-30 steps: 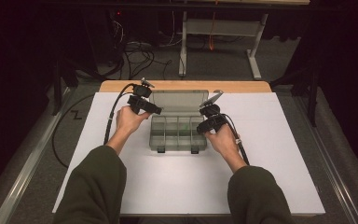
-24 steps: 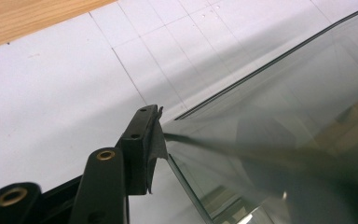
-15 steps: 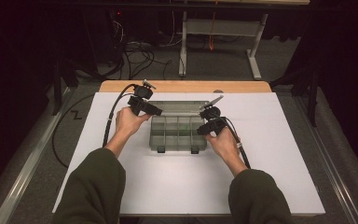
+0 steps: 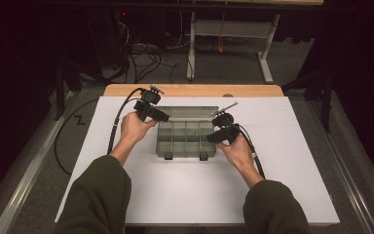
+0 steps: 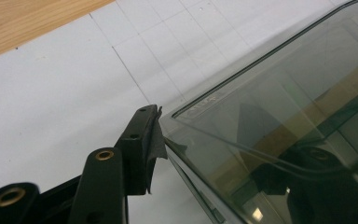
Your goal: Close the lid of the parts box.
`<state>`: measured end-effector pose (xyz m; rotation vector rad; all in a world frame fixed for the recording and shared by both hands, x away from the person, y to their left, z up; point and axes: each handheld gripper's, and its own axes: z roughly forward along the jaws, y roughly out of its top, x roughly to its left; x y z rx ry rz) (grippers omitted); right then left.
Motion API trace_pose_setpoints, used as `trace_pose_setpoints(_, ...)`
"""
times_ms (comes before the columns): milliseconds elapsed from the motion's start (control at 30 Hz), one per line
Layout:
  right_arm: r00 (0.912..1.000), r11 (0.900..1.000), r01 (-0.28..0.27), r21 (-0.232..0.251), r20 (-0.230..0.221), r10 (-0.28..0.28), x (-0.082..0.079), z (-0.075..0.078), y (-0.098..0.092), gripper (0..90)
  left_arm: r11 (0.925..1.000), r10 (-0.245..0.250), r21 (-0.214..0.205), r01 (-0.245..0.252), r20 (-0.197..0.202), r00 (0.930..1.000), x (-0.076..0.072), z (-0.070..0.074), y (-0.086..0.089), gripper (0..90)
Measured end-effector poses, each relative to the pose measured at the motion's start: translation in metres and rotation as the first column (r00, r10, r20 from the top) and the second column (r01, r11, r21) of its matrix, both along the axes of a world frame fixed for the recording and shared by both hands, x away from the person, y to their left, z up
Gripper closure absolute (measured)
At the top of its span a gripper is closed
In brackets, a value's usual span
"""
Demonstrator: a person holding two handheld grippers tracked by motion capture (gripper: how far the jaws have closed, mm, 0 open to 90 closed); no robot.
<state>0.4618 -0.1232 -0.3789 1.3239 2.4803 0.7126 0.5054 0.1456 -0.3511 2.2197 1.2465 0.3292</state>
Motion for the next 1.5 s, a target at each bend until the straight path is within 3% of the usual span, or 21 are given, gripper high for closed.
trace_pose_setpoints(233, 0.9996, 0.9991, -0.026, 0.034, -0.004, 0.026, -0.009, 0.009, -0.007, 61.3, 1.0000, -0.002, 0.006, 0.002, 0.011, 0.9999, -0.004, 0.003, -0.001, 48.2)
trace_pose_setpoints(400, 0.9992, 0.9968, -0.040, 0.068, 0.003, 0.040, -0.011, 0.014, -0.017, 69.3, 0.9999, -0.006, 0.012, 0.005, 0.016, 0.9998, -0.006, 0.005, -0.001, 48.3)
trace_pose_setpoints(867, 0.9996, 0.9948, 0.001, 0.102, 0.028, -0.004, 0.000, 0.038, -0.041, 87.3, 0.9994, -0.032, 0.018, 0.031, 0.034, 0.9989, -0.017, 0.001, 0.004, 49.9)
trace_pose_setpoints(1100, 0.9983, 0.9929, 0.020, 0.118, 0.052, -0.026, 0.008, 0.049, -0.040, 88.4, 0.9991, -0.039, 0.020, 0.038, 0.048, 0.9981, -0.024, -0.002, 0.006, 50.1)
trace_pose_setpoints(1500, 0.9963, 0.9887, 0.026, 0.147, 0.077, -0.038, 0.018, 0.056, -0.033, 88.1, 0.9975, -0.059, 0.043, 0.057, 0.062, 0.9963, -0.033, -0.008, 0.007, 49.3)
